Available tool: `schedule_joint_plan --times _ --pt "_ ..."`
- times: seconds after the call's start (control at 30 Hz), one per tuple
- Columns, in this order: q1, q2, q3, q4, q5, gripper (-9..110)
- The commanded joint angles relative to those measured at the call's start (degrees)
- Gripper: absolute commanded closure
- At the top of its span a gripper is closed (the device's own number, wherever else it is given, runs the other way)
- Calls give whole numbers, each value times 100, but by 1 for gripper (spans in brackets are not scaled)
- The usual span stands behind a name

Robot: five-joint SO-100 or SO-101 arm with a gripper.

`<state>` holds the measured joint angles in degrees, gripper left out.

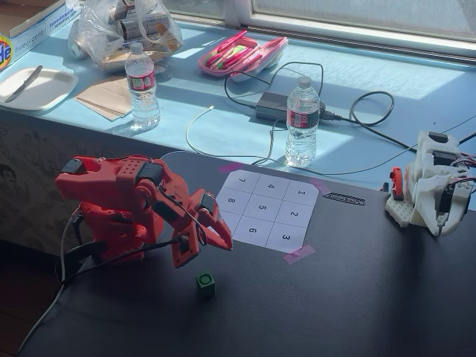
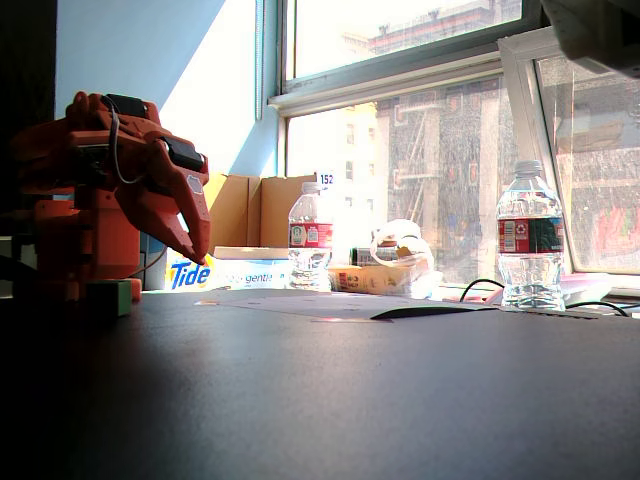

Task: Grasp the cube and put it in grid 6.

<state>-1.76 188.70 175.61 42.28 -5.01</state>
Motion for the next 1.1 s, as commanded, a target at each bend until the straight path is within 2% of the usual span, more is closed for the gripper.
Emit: schedule_joint_plan --times 0.0,0.77,1.07 --pt "-35 44 387 -105 -35 101" --pt "-35 44 387 -105 -35 101" --pt "290 44 387 -114 360 101"
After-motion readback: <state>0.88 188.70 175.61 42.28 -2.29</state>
